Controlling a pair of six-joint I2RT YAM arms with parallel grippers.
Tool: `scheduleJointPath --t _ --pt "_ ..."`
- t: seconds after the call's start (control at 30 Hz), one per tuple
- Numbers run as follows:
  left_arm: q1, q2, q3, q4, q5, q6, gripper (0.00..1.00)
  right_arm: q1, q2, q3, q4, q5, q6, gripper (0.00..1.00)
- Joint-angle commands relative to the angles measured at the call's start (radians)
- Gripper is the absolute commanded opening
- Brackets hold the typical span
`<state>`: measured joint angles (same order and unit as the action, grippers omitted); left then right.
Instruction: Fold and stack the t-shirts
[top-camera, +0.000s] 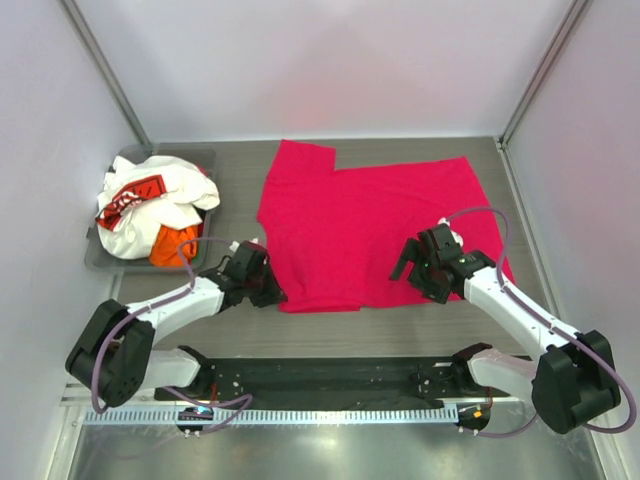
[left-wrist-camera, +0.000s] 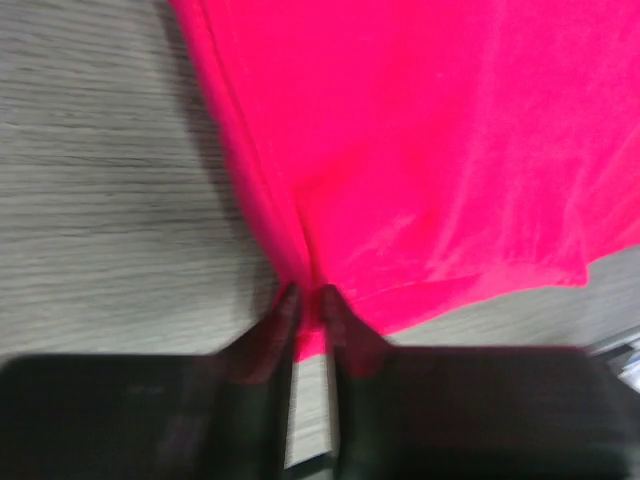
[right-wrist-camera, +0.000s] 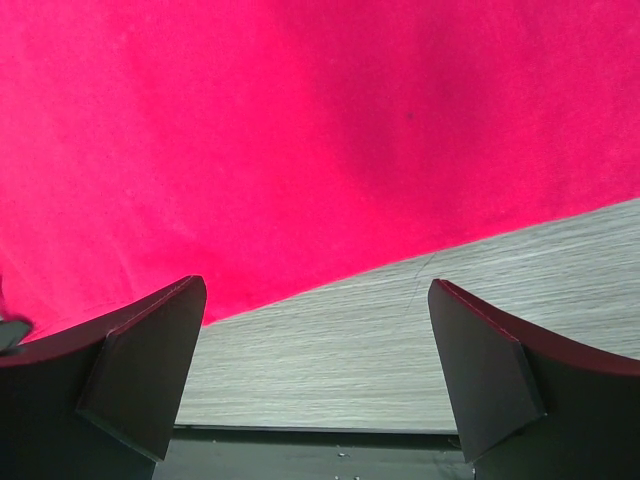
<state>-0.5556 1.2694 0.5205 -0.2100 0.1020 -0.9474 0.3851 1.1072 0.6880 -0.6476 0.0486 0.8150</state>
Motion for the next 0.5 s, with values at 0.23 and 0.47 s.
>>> scheduleJointPath --t 0.23,0.47 --pt "-0.007 0.183 0.638 -0.308 -0.176 0.151 0.01 0.006 0.019 0.061 -0.024 0.066 -0.017 1.0" --pt "-0.017 0.686 1.078 -0.497 0.005 0.242 0.75 0.008 0.03 0.09 -0.043 0.042 -0.013 1.0"
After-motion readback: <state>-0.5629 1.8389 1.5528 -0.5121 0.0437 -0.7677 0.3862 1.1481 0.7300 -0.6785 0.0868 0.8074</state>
